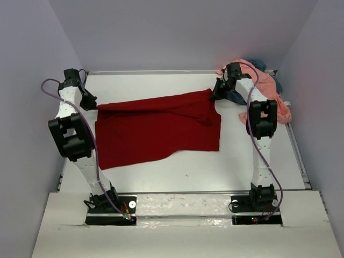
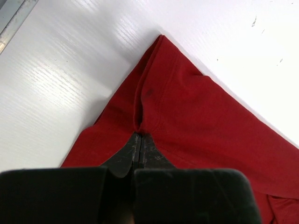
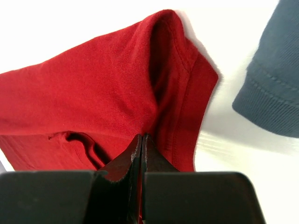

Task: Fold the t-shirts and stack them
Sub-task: Fold the flattened tshirt in 1/3 of the way

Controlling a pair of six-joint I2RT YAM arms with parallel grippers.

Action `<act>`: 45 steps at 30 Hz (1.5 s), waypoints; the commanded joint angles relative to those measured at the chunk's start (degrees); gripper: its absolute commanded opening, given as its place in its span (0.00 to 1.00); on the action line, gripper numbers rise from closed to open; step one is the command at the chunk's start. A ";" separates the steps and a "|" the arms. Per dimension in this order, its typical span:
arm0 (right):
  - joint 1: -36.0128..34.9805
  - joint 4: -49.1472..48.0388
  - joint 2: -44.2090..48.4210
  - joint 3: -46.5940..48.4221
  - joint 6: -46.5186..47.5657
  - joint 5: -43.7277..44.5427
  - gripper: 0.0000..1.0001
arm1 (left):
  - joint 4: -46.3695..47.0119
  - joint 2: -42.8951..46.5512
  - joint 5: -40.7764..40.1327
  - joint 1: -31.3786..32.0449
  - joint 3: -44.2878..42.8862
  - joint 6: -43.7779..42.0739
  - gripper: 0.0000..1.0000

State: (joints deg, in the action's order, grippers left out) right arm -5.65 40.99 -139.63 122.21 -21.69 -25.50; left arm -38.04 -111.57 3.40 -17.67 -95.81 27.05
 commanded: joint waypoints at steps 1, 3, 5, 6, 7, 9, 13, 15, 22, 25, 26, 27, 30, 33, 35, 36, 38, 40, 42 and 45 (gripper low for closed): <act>1.26 0.49 -0.55 4.08 1.30 2.03 0.00 | -1.07 1.44 -0.59 0.09 -2.89 -1.03 0.00; 1.78 0.75 -0.64 4.52 1.30 2.20 0.00 | -0.98 1.27 -0.59 0.09 -2.98 -1.03 0.00; 1.78 0.93 -0.90 5.05 1.39 2.21 0.00 | -1.16 1.09 -0.50 0.01 -3.07 -0.95 0.00; 1.78 1.02 -0.90 5.14 1.30 2.21 0.00 | -1.07 1.09 -0.50 0.09 -3.07 -1.03 0.00; 1.78 1.02 -0.99 5.05 1.30 2.29 0.00 | -1.07 1.09 -0.59 0.09 -3.07 -1.03 0.00; 1.78 1.02 -1.08 4.97 1.39 2.29 0.00 | -0.98 1.00 -0.59 0.09 -3.15 -0.95 0.00; 1.78 1.11 -1.26 4.70 1.48 2.82 0.00 | -0.98 1.00 -0.67 0.09 -2.98 -1.12 0.00; 1.78 1.11 -1.52 4.79 1.57 2.82 0.00 | -1.07 1.18 -0.76 0.09 -2.72 -1.12 0.00; 1.78 1.19 -2.31 4.61 1.39 2.64 0.00 | -0.72 1.27 -0.59 0.18 -1.75 -1.03 0.00; 1.78 1.20 -2.40 4.53 1.57 3.17 0.00 | -0.63 1.44 -0.68 0.09 -1.14 -1.03 0.00; 1.78 1.19 -2.40 4.61 1.65 3.52 0.00 | -0.63 1.44 -0.85 0.09 -0.79 -1.12 0.00; 1.78 1.19 -2.49 4.53 1.57 3.52 0.00 | -0.54 1.53 -0.76 0.09 -0.61 -1.21 0.00; 1.78 1.20 -2.66 4.70 1.57 3.35 0.00 | -0.54 1.44 -0.76 0.09 -0.43 -1.21 0.00; 1.78 1.20 -2.66 4.79 1.39 3.17 0.00 | -0.37 1.27 -0.68 0.09 -0.60 -1.12 0.00; 1.78 1.28 -2.66 4.79 1.39 3.52 0.00 | -0.45 0.92 -0.93 0.18 -1.04 -1.47 0.00; 1.78 1.37 -2.66 4.70 1.48 3.61 0.00 | -1.06 0.31 -1.55 -0.17 -2.18 -1.65 0.00; 2.31 1.46 -2.66 4.70 1.57 3.52 0.00 | -1.77 -0.40 -2.17 -0.34 -3.50 -2.09 0.00; 2.31 1.46 -2.57 4.44 1.65 3.61 0.00 | -2.30 -1.19 -2.17 -0.52 -4.91 -2.35 0.00; 2.31 1.46 -2.57 4.35 1.65 3.61 0.00 | -2.30 -1.28 -2.08 -0.52 -5.44 -2.26 0.00; 2.31 1.46 -2.57 4.35 1.65 3.70 0.00 | -2.39 -1.55 -2.26 -0.61 -5.53 -2.35 0.00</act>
State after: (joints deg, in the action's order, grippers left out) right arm -4.75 42.11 -141.91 124.77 -21.17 -23.92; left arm -39.46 -113.19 2.85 -17.37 -98.74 26.15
